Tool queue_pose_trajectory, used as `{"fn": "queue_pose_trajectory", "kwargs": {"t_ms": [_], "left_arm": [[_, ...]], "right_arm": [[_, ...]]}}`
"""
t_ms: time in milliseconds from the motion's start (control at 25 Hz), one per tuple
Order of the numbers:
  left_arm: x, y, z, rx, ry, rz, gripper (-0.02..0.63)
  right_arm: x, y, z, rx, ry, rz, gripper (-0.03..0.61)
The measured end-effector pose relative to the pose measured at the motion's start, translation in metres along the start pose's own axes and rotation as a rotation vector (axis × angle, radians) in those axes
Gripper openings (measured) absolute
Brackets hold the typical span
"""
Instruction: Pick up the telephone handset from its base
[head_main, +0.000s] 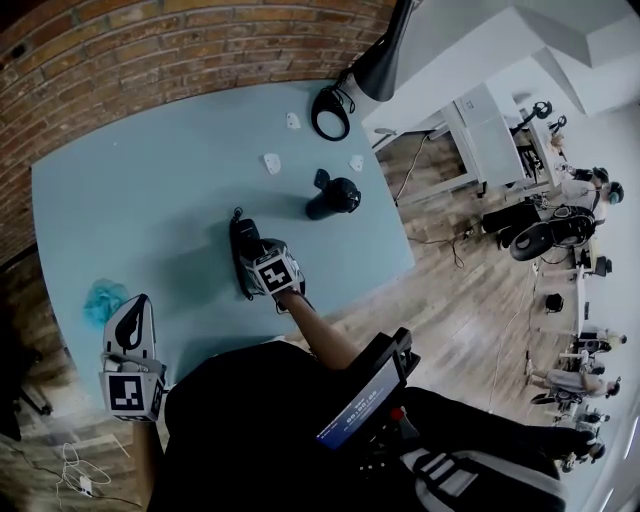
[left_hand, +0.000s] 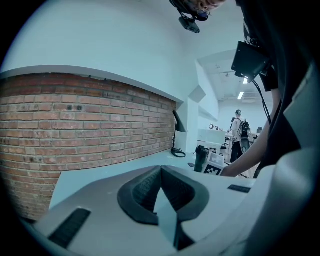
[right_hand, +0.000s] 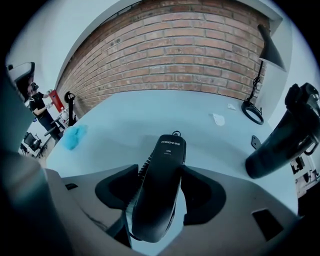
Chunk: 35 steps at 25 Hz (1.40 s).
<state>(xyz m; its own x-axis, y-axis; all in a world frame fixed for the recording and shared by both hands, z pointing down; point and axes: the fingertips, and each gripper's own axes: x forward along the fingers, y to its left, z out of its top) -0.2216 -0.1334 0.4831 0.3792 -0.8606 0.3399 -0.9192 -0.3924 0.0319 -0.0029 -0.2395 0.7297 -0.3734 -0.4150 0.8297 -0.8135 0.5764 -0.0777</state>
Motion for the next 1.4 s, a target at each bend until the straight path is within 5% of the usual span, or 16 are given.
{"fn": "queue_pose_trajectory", "kwargs": {"t_ms": [1400], "left_arm": [[-0.001, 0.007, -0.011, -0.028, 0.007, 0.026, 0.025]], "right_arm": [[0.007, -0.006, -0.003, 0.042, 0.054, -0.067, 0.255]]}}
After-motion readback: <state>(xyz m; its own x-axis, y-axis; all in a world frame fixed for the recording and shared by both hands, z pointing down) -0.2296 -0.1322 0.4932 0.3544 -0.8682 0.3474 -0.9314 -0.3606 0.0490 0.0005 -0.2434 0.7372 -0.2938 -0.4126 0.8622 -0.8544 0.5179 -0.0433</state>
